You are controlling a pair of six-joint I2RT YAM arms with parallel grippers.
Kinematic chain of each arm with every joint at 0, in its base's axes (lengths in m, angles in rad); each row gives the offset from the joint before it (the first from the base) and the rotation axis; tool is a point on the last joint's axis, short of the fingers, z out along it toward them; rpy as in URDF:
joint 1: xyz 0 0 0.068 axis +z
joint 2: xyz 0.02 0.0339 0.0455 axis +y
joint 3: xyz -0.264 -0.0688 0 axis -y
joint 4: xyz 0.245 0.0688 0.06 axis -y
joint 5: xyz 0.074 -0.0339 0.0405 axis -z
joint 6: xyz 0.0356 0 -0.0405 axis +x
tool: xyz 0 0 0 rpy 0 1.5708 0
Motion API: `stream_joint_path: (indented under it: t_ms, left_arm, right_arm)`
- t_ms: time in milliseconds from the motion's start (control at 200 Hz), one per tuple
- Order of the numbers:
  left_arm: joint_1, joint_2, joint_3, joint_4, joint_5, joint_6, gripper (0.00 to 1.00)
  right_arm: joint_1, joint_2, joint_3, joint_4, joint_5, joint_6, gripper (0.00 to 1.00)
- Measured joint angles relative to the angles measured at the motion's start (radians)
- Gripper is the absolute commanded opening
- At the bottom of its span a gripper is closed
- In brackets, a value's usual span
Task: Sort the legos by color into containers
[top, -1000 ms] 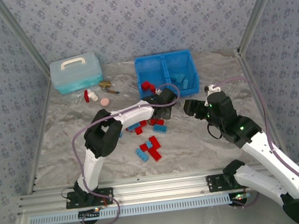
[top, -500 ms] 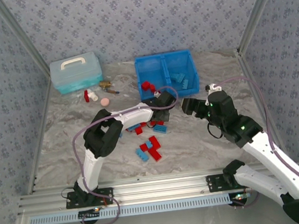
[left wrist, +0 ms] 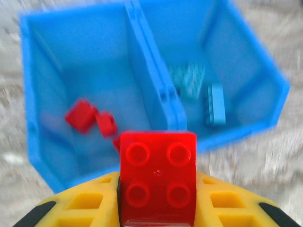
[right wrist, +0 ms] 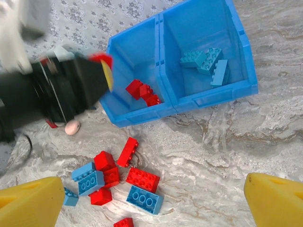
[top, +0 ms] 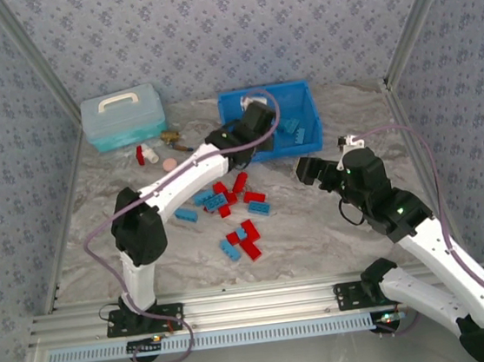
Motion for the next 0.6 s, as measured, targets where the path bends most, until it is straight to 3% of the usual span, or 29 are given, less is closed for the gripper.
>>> stream_joint_path:
  t_ms: [210, 360, 600]
  left_arm:
    - [0.119, 0.212, 0.273, -0.005, 0.001, 0.044, 0.25]
    - [0.169, 0.43, 0.505, -0.081, 0.019, 0.066, 0.3]
    - [0.187, 0.521, 0.558, -0.162, 0.082, 0.062, 0.45]
  right_arm:
    - [0.0, -0.039, 0.0, -0.035, 0.0, 0.017, 1.0]
    - [0.0, -0.085, 0.0, -0.07, 0.001, 0.033, 1.0]
    - [0.0, -0.107, 0.0, -0.098, 0.001, 0.057, 1.0]
